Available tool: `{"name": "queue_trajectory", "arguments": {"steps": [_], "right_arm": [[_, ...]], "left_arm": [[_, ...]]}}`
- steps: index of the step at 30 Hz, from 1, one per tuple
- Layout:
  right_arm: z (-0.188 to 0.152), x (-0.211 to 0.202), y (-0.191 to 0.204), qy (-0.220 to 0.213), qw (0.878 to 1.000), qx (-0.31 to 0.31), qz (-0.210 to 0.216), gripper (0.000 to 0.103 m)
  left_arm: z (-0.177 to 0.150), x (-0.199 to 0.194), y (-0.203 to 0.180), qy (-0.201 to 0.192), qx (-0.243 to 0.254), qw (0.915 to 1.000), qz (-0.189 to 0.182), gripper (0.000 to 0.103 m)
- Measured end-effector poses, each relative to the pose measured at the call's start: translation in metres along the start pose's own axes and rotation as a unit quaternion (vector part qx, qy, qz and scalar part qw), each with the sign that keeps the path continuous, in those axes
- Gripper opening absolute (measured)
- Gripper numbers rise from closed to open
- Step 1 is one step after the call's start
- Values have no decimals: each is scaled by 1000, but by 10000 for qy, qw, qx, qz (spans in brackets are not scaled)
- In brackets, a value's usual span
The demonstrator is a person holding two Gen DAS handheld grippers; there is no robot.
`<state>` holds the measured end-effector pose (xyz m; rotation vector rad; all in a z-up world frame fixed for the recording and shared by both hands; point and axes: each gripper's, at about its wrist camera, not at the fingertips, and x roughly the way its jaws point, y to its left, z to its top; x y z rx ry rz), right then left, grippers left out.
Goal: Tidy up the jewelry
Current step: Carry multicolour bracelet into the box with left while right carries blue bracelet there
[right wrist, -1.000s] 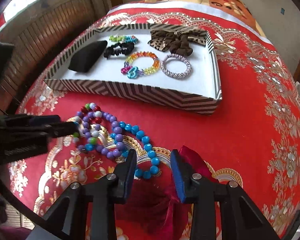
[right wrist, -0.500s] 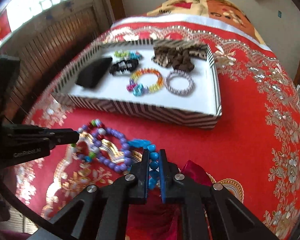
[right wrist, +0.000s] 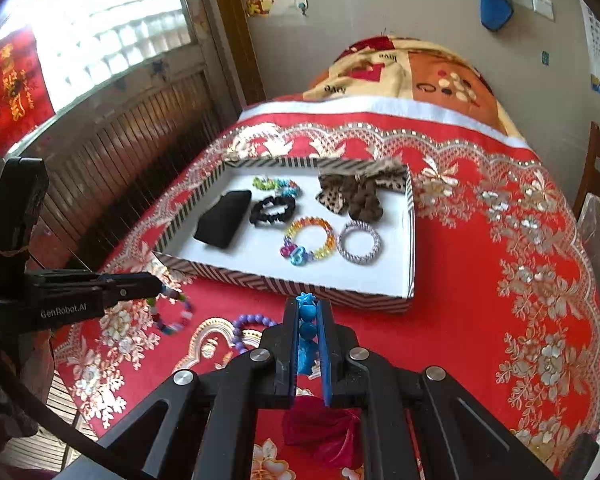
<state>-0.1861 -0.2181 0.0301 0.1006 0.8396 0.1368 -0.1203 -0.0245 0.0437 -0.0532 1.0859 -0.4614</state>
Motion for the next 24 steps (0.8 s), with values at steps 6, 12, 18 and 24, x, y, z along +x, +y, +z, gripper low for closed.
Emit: {"name": "queue_trajectory", "arguments": {"steps": [6,12,18,24], "right_arm": [[8,-16,9,-136,9998,-108,11,8],[16,-22,14,-211,9996,-194,-9,8],[20,-24,17,-226,9994,-248,-5,8],[24,-19,14,-184,9995,-273,-30,8]], "left_arm": [[11,-23,5,-257,3,9997,8,7],[18,-30,7,-369,-14,9993,49,7],[24,-31,9,-421,-29,9991,63,7],[30,-25,10,-408,-23,9991,105,7]]}}
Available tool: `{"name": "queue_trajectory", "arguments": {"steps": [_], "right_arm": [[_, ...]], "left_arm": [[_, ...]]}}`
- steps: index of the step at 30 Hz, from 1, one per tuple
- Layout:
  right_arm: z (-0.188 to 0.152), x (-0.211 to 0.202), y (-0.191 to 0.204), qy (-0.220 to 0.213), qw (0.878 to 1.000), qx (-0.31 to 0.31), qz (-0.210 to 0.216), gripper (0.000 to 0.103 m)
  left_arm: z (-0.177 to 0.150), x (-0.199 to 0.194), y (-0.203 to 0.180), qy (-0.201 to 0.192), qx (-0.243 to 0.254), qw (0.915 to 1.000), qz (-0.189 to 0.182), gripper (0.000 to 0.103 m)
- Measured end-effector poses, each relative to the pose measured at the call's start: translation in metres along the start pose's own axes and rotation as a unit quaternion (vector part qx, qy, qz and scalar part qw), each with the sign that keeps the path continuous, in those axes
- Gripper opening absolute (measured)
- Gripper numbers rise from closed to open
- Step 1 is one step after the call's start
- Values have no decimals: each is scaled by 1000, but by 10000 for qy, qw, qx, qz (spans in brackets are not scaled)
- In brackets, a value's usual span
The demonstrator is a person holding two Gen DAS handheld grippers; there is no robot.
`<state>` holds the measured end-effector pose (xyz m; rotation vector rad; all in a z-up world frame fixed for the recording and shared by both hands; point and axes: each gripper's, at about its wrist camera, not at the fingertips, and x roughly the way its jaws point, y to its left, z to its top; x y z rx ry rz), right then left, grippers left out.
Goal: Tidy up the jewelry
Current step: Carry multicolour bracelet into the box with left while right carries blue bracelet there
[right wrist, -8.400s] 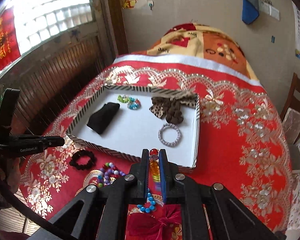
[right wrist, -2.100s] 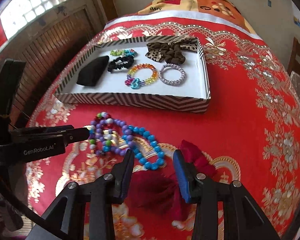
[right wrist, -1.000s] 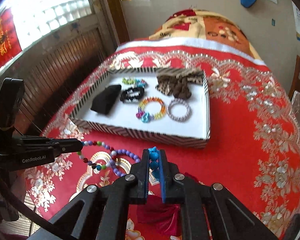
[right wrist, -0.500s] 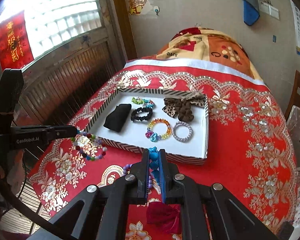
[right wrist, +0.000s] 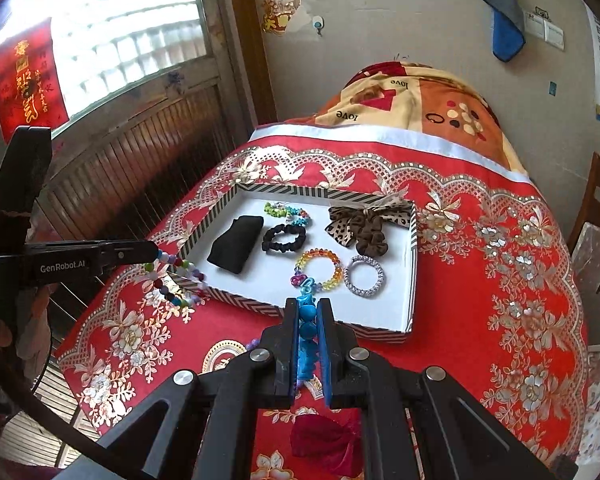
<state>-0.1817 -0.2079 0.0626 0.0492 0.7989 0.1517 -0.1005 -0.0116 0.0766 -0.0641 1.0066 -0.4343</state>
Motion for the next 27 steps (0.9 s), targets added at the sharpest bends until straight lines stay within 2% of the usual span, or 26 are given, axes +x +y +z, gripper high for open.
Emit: {"name": "queue_trajectory", "arguments": {"steps": [27], "right_arm": [[26,39,-23,193,9998,-8,49,8]], "left_arm": [[37,46,0,178,-121,9996,177,7]]}}
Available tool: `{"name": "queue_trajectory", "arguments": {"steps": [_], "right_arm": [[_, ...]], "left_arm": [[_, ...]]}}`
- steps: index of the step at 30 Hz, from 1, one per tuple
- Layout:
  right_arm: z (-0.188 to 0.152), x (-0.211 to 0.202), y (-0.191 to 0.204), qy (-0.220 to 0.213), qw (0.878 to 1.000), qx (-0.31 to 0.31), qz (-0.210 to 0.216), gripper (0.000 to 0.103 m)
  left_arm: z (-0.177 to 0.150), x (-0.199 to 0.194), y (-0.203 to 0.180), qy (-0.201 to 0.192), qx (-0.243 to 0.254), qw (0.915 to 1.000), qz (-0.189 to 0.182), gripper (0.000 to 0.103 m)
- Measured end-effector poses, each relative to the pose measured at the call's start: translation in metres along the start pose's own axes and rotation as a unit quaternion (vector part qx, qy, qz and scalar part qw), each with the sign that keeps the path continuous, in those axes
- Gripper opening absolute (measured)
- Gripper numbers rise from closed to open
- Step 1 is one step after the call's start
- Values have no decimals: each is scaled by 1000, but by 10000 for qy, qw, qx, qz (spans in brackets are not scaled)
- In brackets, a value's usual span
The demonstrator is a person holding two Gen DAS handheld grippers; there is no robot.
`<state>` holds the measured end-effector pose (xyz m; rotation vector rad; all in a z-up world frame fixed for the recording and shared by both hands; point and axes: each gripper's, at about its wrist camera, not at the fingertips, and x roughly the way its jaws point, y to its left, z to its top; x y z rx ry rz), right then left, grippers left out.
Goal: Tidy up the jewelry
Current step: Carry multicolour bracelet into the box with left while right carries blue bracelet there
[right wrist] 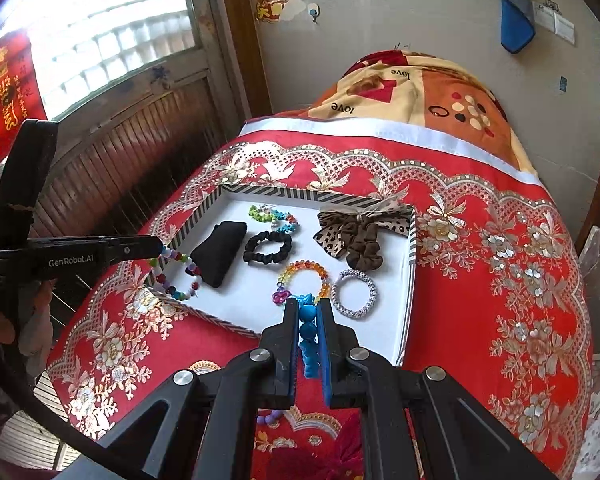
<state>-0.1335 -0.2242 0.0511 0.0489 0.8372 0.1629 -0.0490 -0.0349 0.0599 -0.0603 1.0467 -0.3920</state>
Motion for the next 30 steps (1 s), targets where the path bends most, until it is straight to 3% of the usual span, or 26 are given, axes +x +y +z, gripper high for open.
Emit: {"name": "queue_trajectory", "arguments": {"steps": [11,20,24,30], "right_arm": [[9,32,-21,253,9995,138,123,8],[16,67,-13,523,9977,72,415,8],[14,83,-12,705,9956,108,615,8],[4,108,-36,1121,9923,247,464,8]], "left_arm": [[16,43,-13,268,11,9996,30,7],[28,74,-18,462,-28,9989,48,7],[28,87,-11,577,-68,9982,131,7],[18,108,8,863,-182,9957,282,7]]}}
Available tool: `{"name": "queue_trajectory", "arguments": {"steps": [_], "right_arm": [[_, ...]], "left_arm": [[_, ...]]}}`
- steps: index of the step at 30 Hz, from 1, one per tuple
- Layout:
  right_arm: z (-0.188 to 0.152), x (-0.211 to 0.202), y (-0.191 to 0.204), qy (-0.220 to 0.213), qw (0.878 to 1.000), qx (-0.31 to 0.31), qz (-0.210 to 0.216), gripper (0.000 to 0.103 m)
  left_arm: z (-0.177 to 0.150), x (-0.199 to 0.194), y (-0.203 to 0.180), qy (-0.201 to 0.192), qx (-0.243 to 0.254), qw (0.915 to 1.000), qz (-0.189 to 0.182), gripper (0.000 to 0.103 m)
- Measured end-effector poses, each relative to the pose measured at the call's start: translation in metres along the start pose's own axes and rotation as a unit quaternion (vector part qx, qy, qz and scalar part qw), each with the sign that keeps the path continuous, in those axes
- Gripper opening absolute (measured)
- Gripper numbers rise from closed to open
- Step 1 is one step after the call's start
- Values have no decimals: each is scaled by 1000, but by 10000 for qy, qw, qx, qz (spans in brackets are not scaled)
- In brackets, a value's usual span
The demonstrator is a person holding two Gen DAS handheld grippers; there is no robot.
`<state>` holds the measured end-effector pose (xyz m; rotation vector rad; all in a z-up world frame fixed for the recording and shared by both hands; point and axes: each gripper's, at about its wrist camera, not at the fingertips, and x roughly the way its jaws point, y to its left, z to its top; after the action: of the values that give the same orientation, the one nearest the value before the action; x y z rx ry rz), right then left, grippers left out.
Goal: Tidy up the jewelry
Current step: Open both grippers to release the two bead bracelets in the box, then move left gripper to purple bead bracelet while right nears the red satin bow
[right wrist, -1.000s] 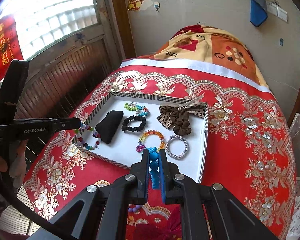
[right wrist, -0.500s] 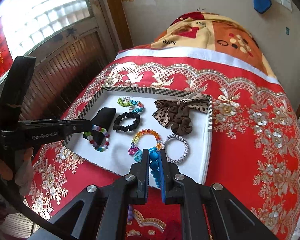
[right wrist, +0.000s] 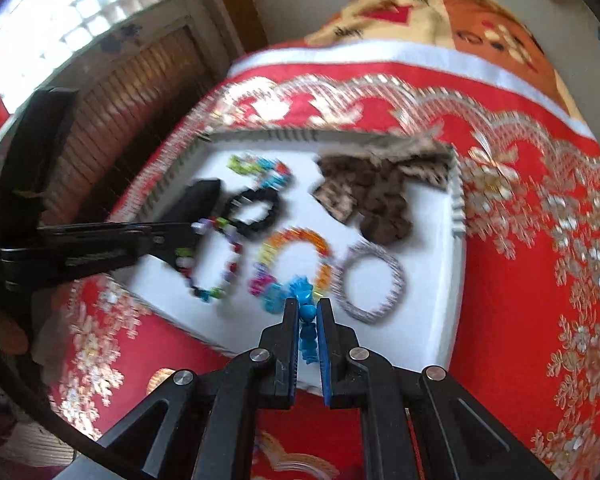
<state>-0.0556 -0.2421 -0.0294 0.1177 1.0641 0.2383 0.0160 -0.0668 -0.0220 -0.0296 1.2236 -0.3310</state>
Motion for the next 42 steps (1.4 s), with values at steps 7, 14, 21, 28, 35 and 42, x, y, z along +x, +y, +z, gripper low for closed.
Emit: {"name": "queue_trajectory", "arguments": {"steps": [7,14,21,28,35,42], "right_arm": [[-7,18,-26,387,9991,61,-168,8],[-9,28,-26,485,9988,-40,-94,8],[-10,17,-34,318,9992,236,23,18],[-18,-12,-27,-47,9989,463,69,26],[-37,-36,-17,-256,9977,628,-21,31],[-68,-55,-8,-432,9940,989,-170,35]], "left_arm": [[-7,17,9,244,-153,9996,12,7],[-7,21,3,295,-97,9995,40,8],[-9,11,-8,162,28,9998,-95,44],[-20,-14,-17,-67,183,9997,-143,44],[-47,-38,-33,-321,489,9980,-236,44],[-78,-54,-45,-376,910,9945,-351,44]]}}
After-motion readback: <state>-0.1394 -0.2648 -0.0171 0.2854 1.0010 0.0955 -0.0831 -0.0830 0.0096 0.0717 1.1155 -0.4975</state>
